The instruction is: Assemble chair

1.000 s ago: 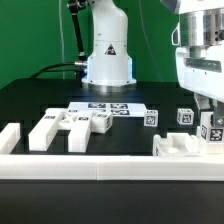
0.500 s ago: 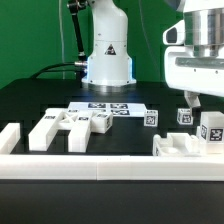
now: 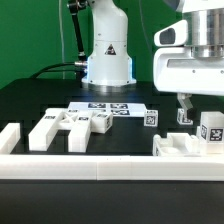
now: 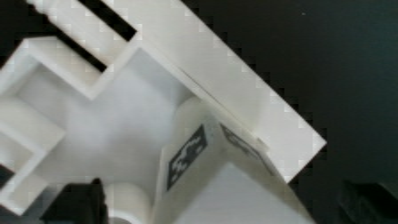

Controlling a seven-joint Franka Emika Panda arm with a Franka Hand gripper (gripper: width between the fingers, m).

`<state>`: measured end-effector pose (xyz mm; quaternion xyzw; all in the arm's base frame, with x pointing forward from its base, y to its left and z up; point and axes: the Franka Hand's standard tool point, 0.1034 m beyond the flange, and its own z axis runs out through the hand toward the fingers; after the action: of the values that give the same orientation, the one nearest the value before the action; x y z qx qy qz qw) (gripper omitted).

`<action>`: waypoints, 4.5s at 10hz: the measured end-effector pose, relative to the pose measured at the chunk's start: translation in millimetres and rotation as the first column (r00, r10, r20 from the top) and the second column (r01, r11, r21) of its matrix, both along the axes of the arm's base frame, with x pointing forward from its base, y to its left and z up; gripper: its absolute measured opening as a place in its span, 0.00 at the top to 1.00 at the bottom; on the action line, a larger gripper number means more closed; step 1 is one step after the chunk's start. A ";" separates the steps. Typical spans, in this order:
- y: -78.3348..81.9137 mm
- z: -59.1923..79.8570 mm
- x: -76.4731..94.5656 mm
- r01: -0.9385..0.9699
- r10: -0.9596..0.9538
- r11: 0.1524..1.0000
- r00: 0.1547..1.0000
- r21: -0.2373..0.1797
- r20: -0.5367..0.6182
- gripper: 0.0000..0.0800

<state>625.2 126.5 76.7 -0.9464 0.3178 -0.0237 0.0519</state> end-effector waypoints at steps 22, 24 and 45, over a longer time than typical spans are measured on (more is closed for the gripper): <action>-2.1 0.3 1.9 0.105 -0.105 0.994 0.994 -0.005 0.016 0.64; -1.8 0.3 0.8 0.314 -0.314 0.949 0.949 0.031 0.006 0.64; 4.2 0.0 3.2 -0.204 0.206 0.978 0.977 -0.045 0.053 0.19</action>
Offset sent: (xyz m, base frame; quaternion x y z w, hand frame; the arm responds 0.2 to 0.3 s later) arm 0.0081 -0.0002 0.0046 -0.0258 0.0184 -0.2609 0.9649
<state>628.4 130.7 76.7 -0.9739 0.2164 -0.0514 0.0446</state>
